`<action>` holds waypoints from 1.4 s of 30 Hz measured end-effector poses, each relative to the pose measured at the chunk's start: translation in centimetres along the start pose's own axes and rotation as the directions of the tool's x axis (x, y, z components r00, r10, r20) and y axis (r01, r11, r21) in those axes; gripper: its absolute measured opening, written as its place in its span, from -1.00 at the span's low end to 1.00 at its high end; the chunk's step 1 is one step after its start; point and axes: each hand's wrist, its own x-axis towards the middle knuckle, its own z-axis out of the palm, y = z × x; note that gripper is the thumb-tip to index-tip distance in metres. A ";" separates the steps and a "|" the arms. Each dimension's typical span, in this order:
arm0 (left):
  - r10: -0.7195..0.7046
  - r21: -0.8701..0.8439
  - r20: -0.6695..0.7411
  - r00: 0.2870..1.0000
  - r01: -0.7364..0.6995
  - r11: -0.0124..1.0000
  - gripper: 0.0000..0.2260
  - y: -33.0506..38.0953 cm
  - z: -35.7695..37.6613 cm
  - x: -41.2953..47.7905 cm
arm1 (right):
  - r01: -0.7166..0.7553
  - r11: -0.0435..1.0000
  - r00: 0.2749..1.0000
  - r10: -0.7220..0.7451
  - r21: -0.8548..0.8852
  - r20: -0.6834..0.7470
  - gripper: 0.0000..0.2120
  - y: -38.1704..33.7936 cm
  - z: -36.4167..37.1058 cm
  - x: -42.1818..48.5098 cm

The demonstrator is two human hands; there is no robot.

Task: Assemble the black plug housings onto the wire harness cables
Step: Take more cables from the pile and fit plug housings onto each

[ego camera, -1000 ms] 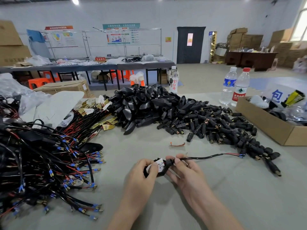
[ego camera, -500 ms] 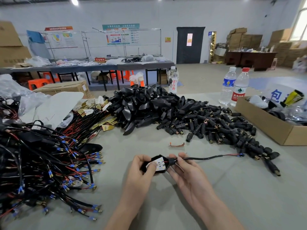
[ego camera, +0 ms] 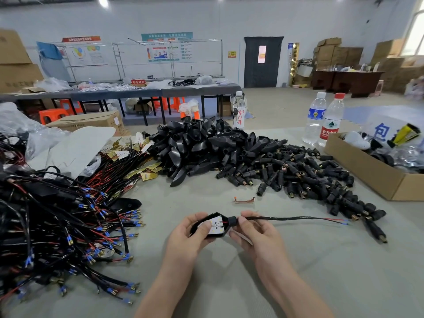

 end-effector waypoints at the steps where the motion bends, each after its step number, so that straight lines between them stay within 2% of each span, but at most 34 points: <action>1: -0.002 -0.004 0.001 1.000 0.002 1.000 -0.87 0.0 0.0 0.0 | 0.005 1.000 1.000 -0.005 -0.029 -0.007 -0.91 0.0 -0.1 0.0; 6: 0.019 -0.007 -0.015 1.000 -0.019 1.000 -0.87 0.3 0.0 -0.2 | 0.012 0.993 1.000 -0.011 -0.120 0.009 -0.92 -0.2 -0.4 0.0; 11: 0.035 0.009 -0.029 0.999 -0.034 0.999 -0.87 0.7 -0.1 -0.2 | -0.033 0.996 0.999 0.034 -0.079 0.017 -0.76 -0.4 -0.1 -0.1; 20: 0.020 0.029 -0.049 0.999 -0.018 0.999 -0.91 0.6 0.0 -0.3 | -0.056 0.996 0.995 0.062 -0.071 0.083 -0.70 -0.2 0.0 0.0; 25: 0.025 0.057 -0.053 0.998 -0.022 0.998 -0.90 0.6 0.2 -0.5 | -0.077 0.996 0.993 0.080 -0.035 0.091 -0.77 -0.2 0.0 0.0; 33: 0.029 0.106 -0.067 0.997 -0.022 0.994 -0.89 0.9 -0.5 0.0 | -0.123 0.992 0.986 0.126 -0.036 0.109 -0.79 -0.2 0.5 -0.3; 37: 0.104 0.222 -0.164 0.981 -0.066 0.973 -0.85 1.2 -2.4 1.1 | -0.146 0.989 0.984 0.148 -0.018 0.098 -0.74 -0.3 0.7 -0.2; 42: 0.286 0.455 -0.341 0.895 -0.109 0.884 -0.82 1.4 -5.0 1.6 | -0.059 0.992 0.996 0.066 0.108 -0.062 -0.76 -1.6 -0.4 0.1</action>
